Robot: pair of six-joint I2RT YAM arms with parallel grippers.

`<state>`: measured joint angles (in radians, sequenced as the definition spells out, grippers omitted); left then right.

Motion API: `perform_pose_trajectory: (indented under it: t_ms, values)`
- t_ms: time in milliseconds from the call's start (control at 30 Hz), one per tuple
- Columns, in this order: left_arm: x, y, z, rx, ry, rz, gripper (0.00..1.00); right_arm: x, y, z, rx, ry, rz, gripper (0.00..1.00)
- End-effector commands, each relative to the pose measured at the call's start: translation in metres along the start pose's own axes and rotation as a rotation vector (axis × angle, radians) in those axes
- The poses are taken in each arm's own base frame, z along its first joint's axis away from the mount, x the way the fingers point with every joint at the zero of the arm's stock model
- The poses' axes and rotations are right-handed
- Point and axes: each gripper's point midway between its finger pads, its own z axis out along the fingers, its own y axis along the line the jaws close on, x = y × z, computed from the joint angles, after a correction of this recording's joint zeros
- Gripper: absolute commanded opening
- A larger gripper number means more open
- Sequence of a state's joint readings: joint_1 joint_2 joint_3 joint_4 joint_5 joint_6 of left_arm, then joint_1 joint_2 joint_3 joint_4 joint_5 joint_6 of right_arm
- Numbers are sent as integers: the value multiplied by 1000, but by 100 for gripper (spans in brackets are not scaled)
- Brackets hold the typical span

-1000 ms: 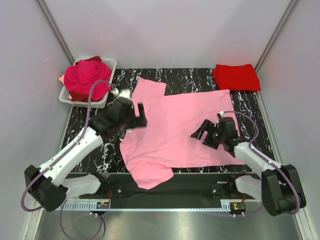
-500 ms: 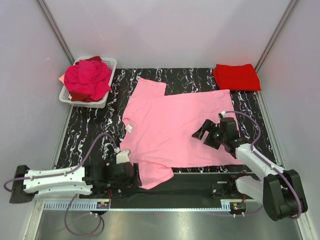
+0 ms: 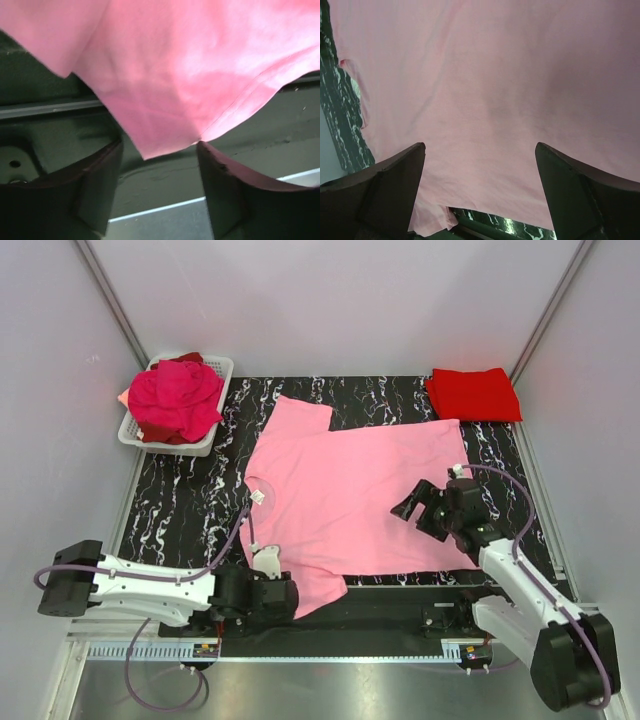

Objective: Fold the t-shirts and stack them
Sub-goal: Fold the tshirt

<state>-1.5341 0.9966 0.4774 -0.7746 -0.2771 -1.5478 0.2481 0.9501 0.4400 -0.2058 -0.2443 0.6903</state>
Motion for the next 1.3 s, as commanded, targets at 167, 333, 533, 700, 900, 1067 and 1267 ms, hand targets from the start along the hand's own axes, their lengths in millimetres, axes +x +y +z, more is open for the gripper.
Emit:
perform_pose_trajectory:
  t_ms: [167, 333, 533, 700, 900, 1067, 1267]
  values:
    - [-45, -20, -9, 37, -227, -41, 0, -31, -54, -79, 451, -256, 231, 100]
    - [-107, -20, -63, 55, -385, -58, 0, -25, -55, -106, 527, -264, 378, 100]
    - [-181, -16, -110, 102, -509, -89, 0, -5, -74, -122, 628, -261, 506, 100]
    - [-246, -12, -158, 54, -615, -88, 0, 8, -84, -112, 605, -286, 604, 100]
    - [-300, 17, -153, 2, -608, -180, 0, 14, -92, -105, 632, -276, 633, 99]
    - [-320, 40, -142, 8, -588, -262, 0, 13, -95, -102, 655, -272, 620, 91]
    - [-324, 49, -128, -4, -573, -289, 0, 15, -94, -93, 651, -244, 625, 68]
